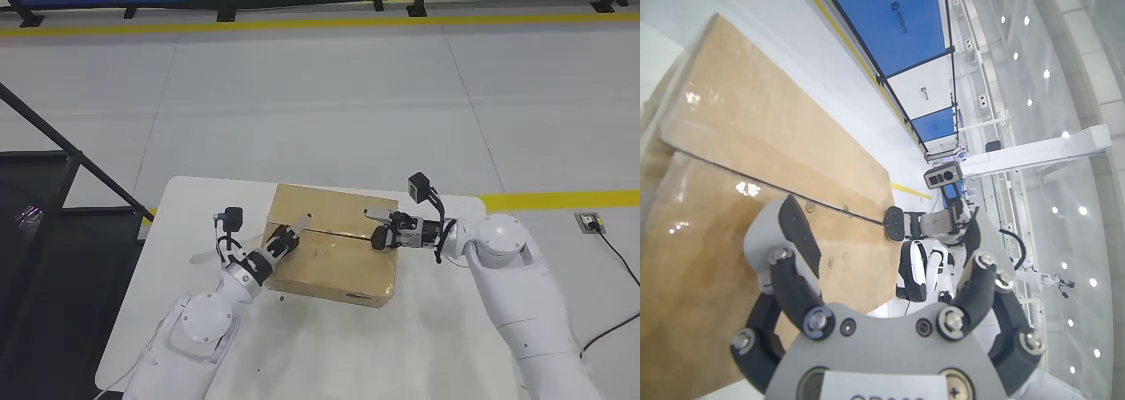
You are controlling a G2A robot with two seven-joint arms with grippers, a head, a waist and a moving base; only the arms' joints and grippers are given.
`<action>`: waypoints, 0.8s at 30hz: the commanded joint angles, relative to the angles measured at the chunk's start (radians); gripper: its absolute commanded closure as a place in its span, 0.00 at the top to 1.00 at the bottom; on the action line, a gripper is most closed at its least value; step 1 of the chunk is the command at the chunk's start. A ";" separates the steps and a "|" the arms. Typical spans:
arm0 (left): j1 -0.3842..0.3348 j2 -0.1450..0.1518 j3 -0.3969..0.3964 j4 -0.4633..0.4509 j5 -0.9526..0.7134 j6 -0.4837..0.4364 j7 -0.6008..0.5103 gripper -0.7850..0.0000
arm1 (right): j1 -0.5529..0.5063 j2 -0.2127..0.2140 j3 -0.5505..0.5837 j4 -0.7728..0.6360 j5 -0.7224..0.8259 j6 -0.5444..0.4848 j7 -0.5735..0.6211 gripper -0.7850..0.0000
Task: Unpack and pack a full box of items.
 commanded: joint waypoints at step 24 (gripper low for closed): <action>0.300 0.020 -0.250 -0.266 -0.034 -0.065 0.199 1.00 | -0.015 0.004 -0.029 0.008 0.020 -0.016 -0.086 1.00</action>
